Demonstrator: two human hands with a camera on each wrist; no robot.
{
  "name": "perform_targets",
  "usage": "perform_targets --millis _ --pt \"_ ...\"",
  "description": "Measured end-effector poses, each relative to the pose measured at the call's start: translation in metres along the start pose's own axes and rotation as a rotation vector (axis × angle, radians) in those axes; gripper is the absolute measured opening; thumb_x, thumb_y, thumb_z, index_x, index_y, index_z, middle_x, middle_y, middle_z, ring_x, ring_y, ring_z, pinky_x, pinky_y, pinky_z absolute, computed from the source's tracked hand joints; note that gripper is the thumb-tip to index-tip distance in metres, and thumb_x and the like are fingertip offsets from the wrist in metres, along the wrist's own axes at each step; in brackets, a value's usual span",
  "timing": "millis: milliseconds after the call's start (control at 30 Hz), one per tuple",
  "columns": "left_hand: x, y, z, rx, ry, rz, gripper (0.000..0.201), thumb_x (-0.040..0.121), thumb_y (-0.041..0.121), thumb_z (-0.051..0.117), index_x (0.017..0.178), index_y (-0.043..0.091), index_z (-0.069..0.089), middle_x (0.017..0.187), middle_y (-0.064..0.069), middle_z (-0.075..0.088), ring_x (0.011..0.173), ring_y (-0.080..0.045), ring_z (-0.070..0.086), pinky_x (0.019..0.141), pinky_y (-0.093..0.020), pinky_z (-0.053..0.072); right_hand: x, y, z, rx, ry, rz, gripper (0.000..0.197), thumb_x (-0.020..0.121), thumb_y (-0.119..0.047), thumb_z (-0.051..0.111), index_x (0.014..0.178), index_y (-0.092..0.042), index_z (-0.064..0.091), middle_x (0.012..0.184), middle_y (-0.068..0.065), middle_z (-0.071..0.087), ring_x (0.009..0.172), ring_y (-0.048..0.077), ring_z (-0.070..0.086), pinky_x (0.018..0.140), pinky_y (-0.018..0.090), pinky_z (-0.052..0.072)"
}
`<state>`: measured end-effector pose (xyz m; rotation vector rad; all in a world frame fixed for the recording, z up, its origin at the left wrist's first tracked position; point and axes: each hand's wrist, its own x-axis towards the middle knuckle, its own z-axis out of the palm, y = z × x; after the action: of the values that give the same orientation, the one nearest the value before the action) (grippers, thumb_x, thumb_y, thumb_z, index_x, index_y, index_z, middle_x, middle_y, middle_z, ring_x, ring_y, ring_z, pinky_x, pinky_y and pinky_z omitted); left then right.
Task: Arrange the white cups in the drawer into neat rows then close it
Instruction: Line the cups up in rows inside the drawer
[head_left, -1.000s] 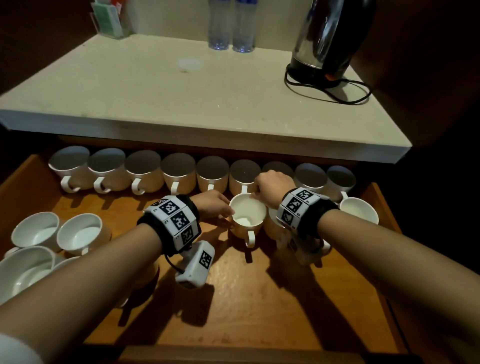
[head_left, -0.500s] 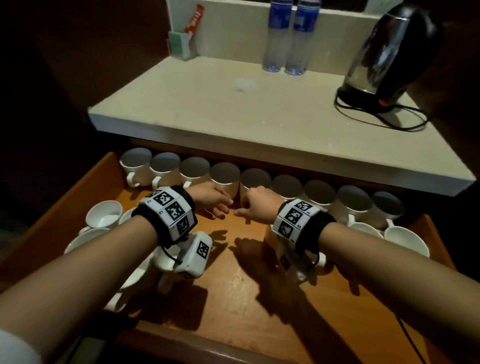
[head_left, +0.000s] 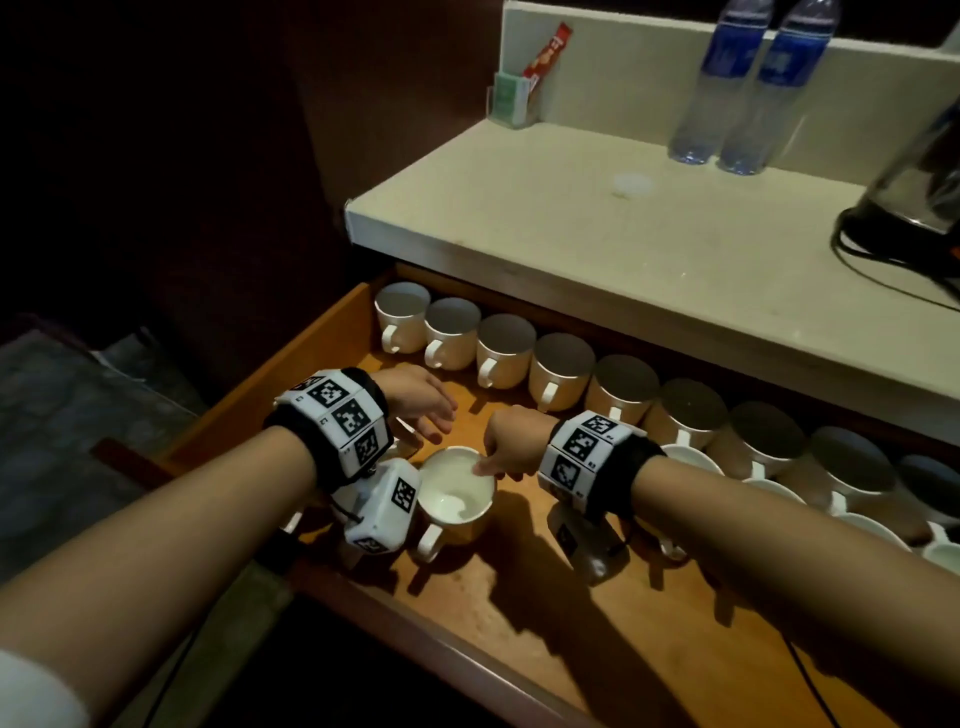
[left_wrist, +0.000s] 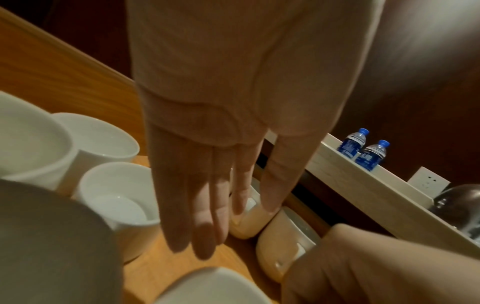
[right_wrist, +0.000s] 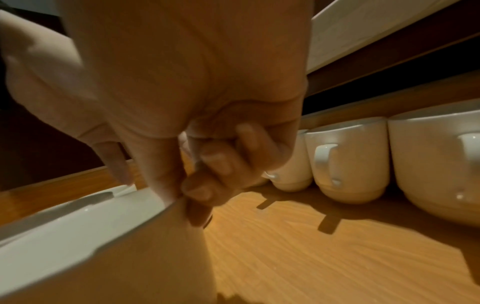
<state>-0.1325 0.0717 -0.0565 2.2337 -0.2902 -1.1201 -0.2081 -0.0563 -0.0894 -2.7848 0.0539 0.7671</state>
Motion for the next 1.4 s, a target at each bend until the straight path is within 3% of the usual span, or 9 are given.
perform_targets --millis 133,433,633,800,900,1033,1200,1267,1400 --pt "0.0 -0.005 0.0 -0.01 -0.011 -0.027 0.025 0.092 0.01 0.053 0.117 0.01 0.055 0.111 -0.013 0.065 0.085 -0.022 0.065 0.065 -0.031 0.053 0.003 -0.002 0.0 -0.005 0.009 0.016 0.027 0.09 -0.023 0.059 0.084 -0.001 0.073 0.052 -0.003 0.053 0.048 0.009 0.049 0.051 0.022 0.04" --pt "0.01 0.005 0.024 -0.016 -0.032 -0.004 0.024 0.092 0.008 0.052 0.116 0.01 0.055 0.091 -0.006 0.061 0.074 -0.013 0.061 0.058 -0.027 0.051 -0.007 0.021 -0.004 -0.019 0.02 0.105 0.032 0.089 -0.021 0.059 0.059 -0.012 0.058 0.052 -0.004 0.054 0.048 0.008 0.05 0.054 0.021 0.043" --pt "0.018 0.03 0.054 0.002 -0.077 0.088 0.029 0.093 0.006 0.05 0.122 0.002 0.053 0.106 -0.012 0.063 0.07 -0.01 0.058 0.045 -0.015 0.051 -0.029 0.055 -0.004 -0.018 0.092 0.213 0.024 0.089 -0.023 0.061 0.069 -0.01 0.063 0.052 -0.004 0.052 0.054 0.012 0.053 0.068 0.028 0.05" --pt "0.028 0.053 0.076 0.003 -0.135 0.144 0.026 0.092 0.007 0.052 0.117 0.005 0.056 0.086 -0.003 0.061 0.071 -0.011 0.06 0.057 -0.023 0.055 -0.047 0.088 -0.001 0.018 0.148 0.283 0.029 0.086 -0.029 0.062 0.085 -0.001 0.071 0.077 0.011 0.065 0.074 0.024 0.061 0.062 0.031 0.045" --pt "0.033 0.064 0.087 0.0 -0.155 0.164 0.023 0.092 0.006 0.051 0.114 0.004 0.057 0.086 -0.005 0.06 0.072 -0.013 0.059 0.07 -0.03 0.054 -0.057 0.101 0.002 0.028 0.198 0.322 0.024 0.088 -0.03 0.062 0.091 -0.008 0.069 0.079 0.004 0.058 0.074 0.019 0.055 0.06 0.028 0.04" --pt "0.038 0.078 0.098 0.003 -0.169 0.179 0.019 0.093 0.007 0.051 0.111 0.006 0.057 0.086 -0.004 0.059 0.071 -0.011 0.059 0.063 -0.026 0.054 -0.066 0.115 0.009 0.07 0.314 0.403 0.023 0.087 -0.032 0.062 0.101 -0.014 0.068 0.082 0.0 0.054 0.076 0.018 0.053 0.065 0.029 0.043" --pt "0.045 0.085 0.103 -0.017 -0.164 0.183 0.01 0.093 0.005 0.049 0.099 0.006 0.057 0.081 -0.005 0.06 0.066 -0.012 0.059 0.066 -0.03 0.054 -0.068 0.123 0.014 0.081 0.374 0.413 0.015 0.089 -0.036 0.059 0.089 -0.021 0.057 0.095 0.006 0.064 0.09 0.024 0.062 0.07 0.031 0.046" --pt "0.048 0.085 0.103 -0.013 -0.163 0.184 0.016 0.093 0.005 0.049 0.106 0.003 0.058 0.082 -0.006 0.06 0.067 -0.012 0.059 0.067 -0.03 0.054 -0.067 0.123 0.015 0.108 0.401 0.407 0.013 0.09 -0.035 0.058 0.088 -0.024 0.05 0.096 0.002 0.061 0.092 0.022 0.061 0.073 0.031 0.047" --pt "0.049 0.086 0.102 0.01 -0.159 0.188 0.021 0.094 0.007 0.048 0.112 0.002 0.057 0.084 -0.006 0.06 0.068 -0.012 0.059 0.054 -0.023 0.053 -0.066 0.123 0.013 0.135 0.411 0.412 0.012 0.089 -0.032 0.059 0.087 -0.025 0.049 0.094 0.0 0.06 0.092 0.021 0.061 0.077 0.033 0.049"
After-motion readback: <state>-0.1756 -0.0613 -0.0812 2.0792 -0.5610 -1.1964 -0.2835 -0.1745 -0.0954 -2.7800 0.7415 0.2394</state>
